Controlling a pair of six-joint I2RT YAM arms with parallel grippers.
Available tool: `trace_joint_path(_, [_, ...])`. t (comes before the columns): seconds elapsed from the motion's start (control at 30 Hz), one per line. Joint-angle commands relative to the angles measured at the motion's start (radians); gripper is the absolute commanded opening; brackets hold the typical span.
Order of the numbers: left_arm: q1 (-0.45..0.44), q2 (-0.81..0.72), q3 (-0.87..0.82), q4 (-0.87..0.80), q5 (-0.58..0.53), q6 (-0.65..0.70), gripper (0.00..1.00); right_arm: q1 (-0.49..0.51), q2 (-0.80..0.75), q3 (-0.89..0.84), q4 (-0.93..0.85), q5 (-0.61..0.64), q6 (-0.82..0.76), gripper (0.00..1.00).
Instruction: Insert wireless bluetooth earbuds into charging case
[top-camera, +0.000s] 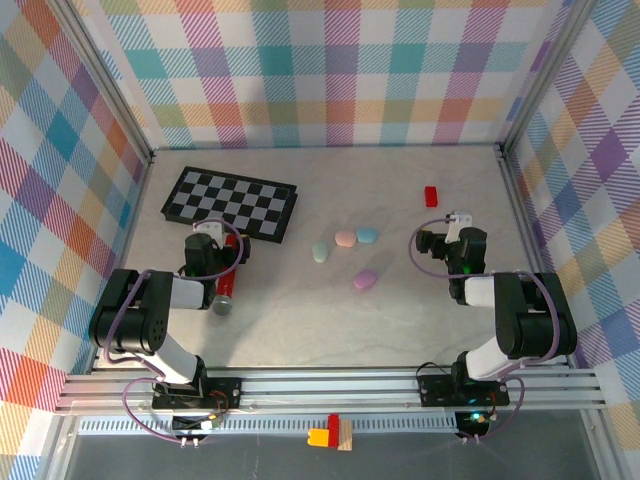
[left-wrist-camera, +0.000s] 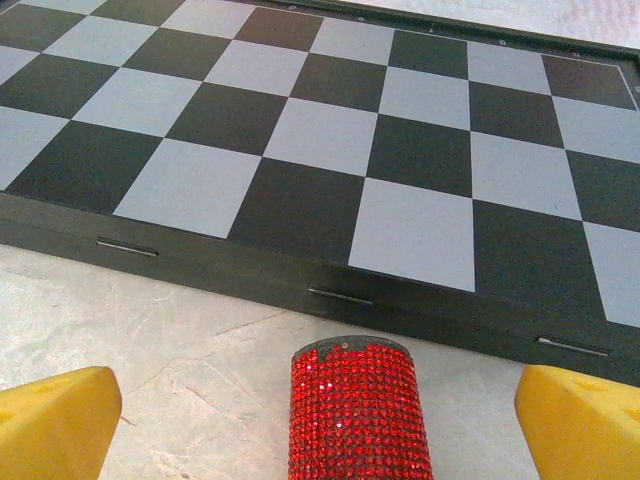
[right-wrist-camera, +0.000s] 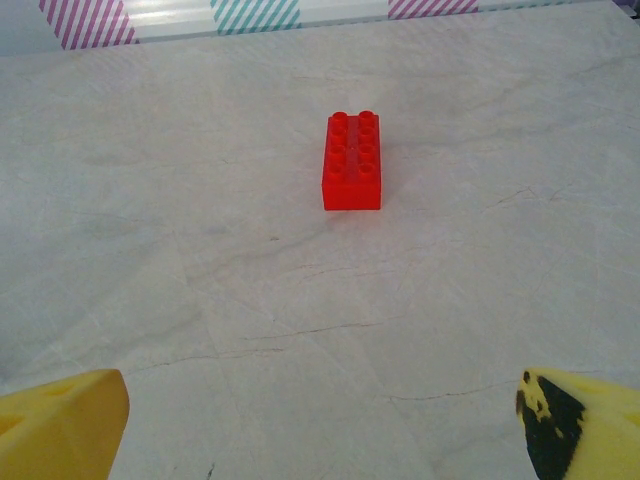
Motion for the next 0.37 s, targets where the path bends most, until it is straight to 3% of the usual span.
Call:
trace_joint_path(0.0, [0.006, 0.0, 0.016, 0.033, -0.011, -0.009, 1.0, 0.006, 0.011, 0.013, 0.022, -0.056, -0.019, 0.99])
trace_joint_path(0.33, [0.006, 0.0, 0.017, 0.03, -0.01, -0.009, 1.0, 0.004, 0.011, 0.013, 0.019, -0.064, -0.02, 0.99])
